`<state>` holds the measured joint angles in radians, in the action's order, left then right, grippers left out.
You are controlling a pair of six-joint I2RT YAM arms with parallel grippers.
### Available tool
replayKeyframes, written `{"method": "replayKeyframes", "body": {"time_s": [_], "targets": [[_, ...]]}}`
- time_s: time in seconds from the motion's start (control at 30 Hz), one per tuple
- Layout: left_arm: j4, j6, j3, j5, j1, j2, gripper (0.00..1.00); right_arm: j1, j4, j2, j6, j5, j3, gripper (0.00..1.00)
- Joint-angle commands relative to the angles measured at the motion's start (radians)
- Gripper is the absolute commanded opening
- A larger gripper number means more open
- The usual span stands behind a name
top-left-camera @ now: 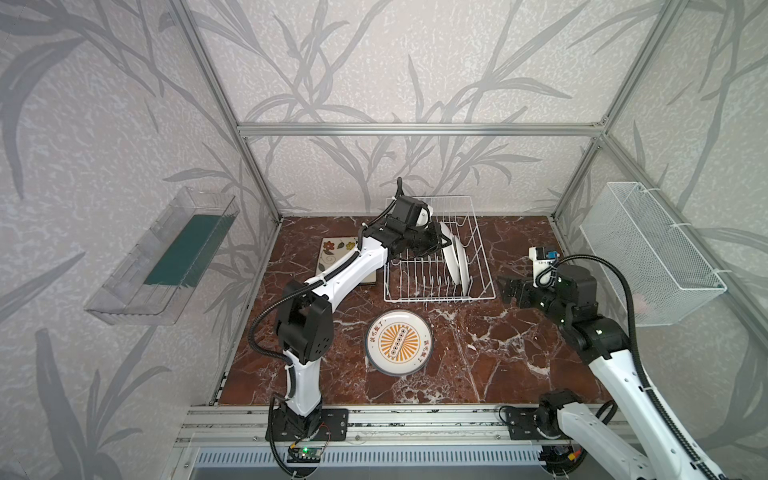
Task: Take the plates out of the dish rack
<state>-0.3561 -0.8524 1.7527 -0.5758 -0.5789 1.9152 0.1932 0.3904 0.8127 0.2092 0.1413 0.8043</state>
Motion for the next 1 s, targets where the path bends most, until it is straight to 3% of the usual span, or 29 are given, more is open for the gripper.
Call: {"method": "replayKeyframes", "body": {"time_s": [0.0,0.3,0.97], "targets": [[-0.025,0.049,0.051,0.022,-0.006,-0.077,0.0,-0.005,-0.028,0.002,0.009,0.018,0.017,0.99],[-0.082,0.085,0.077,0.036,-0.003,-0.122,0.0,-0.006,-0.038,0.0,0.028,0.032,0.015,0.99],[-0.043,0.095,0.033,0.108,0.003,-0.226,0.0,-0.006,-0.07,-0.024,0.062,0.07,-0.004,0.99]]}}
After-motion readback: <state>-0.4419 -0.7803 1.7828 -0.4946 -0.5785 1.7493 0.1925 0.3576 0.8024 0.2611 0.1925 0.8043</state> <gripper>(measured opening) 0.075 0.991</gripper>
